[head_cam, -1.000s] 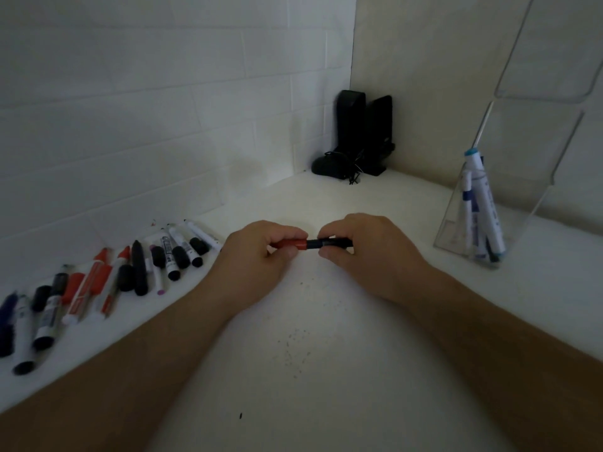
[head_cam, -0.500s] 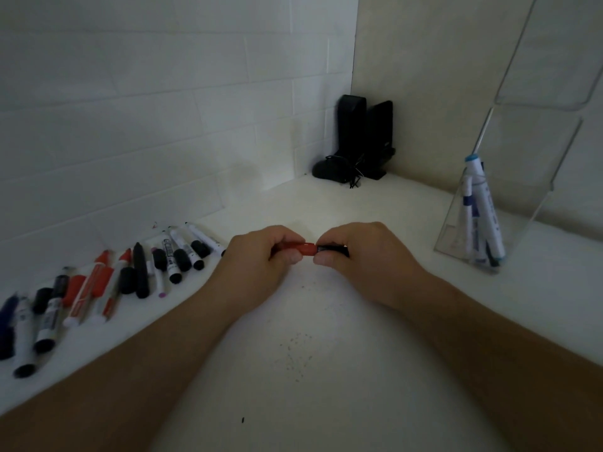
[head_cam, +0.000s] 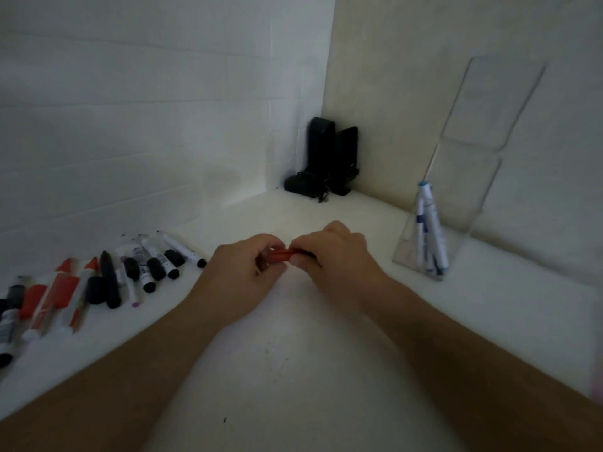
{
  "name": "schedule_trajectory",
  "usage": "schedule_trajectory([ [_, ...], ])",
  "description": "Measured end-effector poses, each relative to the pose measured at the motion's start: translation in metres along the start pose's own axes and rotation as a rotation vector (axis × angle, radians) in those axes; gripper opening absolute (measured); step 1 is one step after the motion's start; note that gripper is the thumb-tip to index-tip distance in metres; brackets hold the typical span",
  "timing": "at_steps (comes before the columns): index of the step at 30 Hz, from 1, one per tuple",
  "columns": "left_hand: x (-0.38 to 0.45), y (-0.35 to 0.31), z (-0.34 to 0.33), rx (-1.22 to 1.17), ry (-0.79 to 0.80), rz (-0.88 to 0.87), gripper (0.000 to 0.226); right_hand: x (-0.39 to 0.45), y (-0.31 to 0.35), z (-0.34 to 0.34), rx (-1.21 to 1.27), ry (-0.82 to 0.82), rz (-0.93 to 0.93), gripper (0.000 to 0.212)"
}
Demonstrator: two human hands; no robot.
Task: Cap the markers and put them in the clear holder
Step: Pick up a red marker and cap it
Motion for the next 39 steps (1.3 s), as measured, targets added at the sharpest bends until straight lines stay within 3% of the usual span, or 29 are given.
schedule_trajectory([
  [2,-0.001,0.002,-0.001,0.031,0.020,-0.014,0.025,-0.006,0.004,0.028,0.072,-0.053,0.016,0.019],
  [5,-0.002,-0.001,-0.010,0.088,0.096,-0.081,0.026,-0.028,-0.006,0.103,0.304,-0.382,0.016,0.014],
  [7,-0.008,-0.009,-0.013,0.130,0.115,-0.160,0.024,-0.048,-0.020,0.152,0.308,-0.588,-0.049,0.020],
  [9,-0.008,-0.013,-0.021,0.182,0.133,-0.232,0.022,-0.054,-0.055,0.171,0.266,-0.657,-0.175,0.019],
  [12,-0.014,-0.019,-0.022,0.229,0.140,-0.326,0.019,-0.064,-0.094,0.161,0.086,-0.602,-0.361,0.009],
  [18,-0.018,-0.021,-0.021,0.248,0.151,-0.334,0.015,-0.072,-0.127,0.121,-0.220,-0.332,-0.610,0.021],
  [24,-0.018,-0.017,-0.019,0.280,0.176,-0.256,0.022,-0.070,-0.124,0.111,-0.323,-0.144,-0.670,0.032],
  [26,-0.020,-0.017,-0.017,0.325,0.181,-0.216,0.027,-0.069,-0.121,0.113,-0.313,-0.152,-0.681,0.030],
  [30,-0.022,-0.015,-0.010,0.481,0.140,-0.094,0.040,-0.063,-0.084,0.118,-0.398,-0.448,-0.451,0.041],
  [33,-0.022,-0.012,-0.004,0.569,0.116,0.028,0.044,-0.037,-0.037,0.090,-0.240,-0.420,-0.158,0.043],
  [37,-0.018,0.007,0.008,0.611,0.069,0.186,0.044,0.020,0.005,0.018,0.331,-0.071,-0.088,0.035],
  [39,-0.017,0.012,0.008,0.630,0.073,0.169,0.045,0.051,0.024,-0.015,0.563,0.055,-0.073,0.031],
])
Point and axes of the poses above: each hand's wrist, its own x-axis towards the middle knuckle, its own z-axis out of the back of the hand, y = z × x, the point moved 6 cm from there along x, towards the middle knuckle, and after that the axes turned 8 degrees about y, right-handed, at the moved point
